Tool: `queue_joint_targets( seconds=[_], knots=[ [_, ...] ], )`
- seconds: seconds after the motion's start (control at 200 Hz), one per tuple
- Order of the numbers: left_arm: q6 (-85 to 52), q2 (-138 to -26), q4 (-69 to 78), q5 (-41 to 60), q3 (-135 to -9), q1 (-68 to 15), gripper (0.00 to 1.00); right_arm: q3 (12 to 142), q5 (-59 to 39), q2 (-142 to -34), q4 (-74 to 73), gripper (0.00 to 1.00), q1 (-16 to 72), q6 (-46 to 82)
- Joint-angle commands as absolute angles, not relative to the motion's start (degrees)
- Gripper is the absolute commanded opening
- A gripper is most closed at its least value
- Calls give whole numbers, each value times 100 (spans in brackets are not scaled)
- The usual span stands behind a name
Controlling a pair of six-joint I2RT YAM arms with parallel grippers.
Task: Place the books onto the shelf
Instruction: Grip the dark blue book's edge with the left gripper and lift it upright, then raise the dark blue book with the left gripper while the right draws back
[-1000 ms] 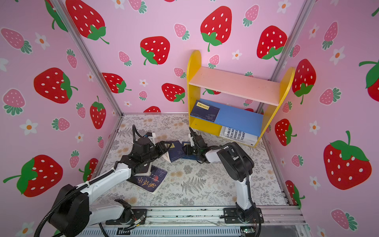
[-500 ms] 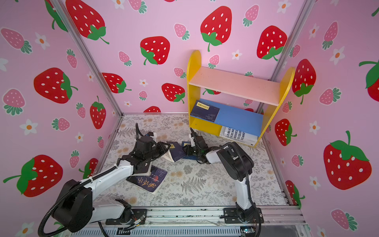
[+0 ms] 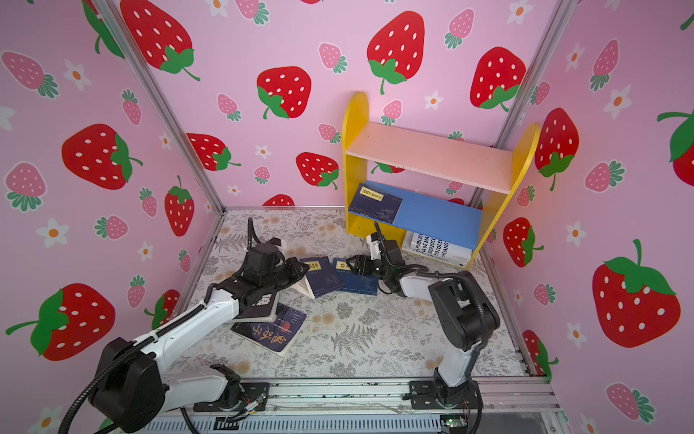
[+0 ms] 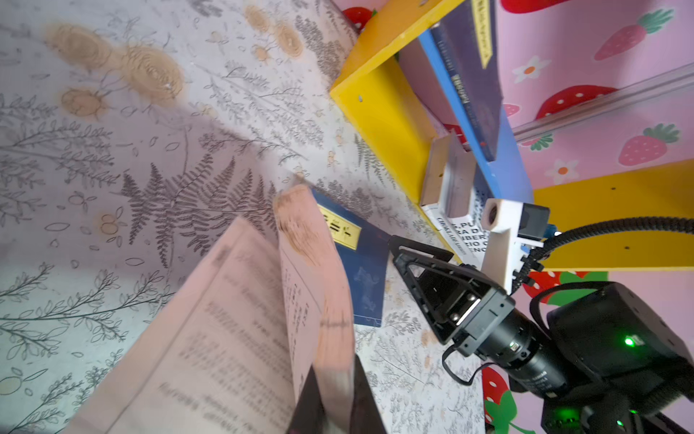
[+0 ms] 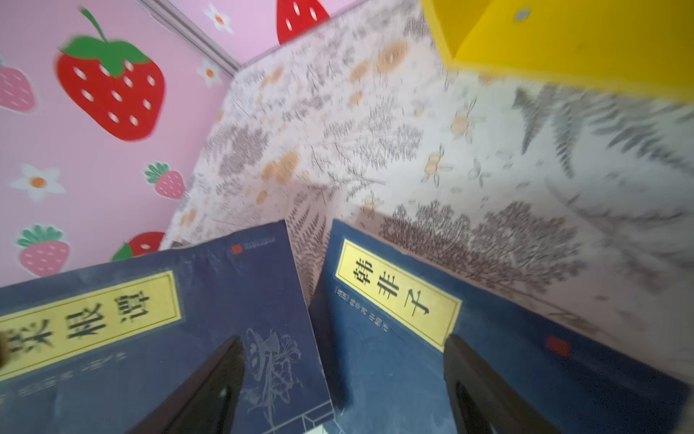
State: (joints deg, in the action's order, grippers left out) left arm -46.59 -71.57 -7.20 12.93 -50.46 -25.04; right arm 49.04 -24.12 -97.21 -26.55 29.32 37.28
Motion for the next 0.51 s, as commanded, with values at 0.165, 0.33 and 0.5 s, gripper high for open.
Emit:
queue_joint_targets(
  seconds=[0.165,0.33,0.5],
  knots=[
    [-3804,-7095,-1265,3484,-7004,-2142,0,3577,-4680,-8339,-4323,100,2180,5404],
    [-3891,-7333,-1005,4354,-7579,-2058,0,2765,-5333,-7940,-6484,100,2171,7069],
    [-4227,-7629,-510,4992,-7744,-2054,0,2543,-5365,-7499,-7446,100,2162,7761]
  ],
)
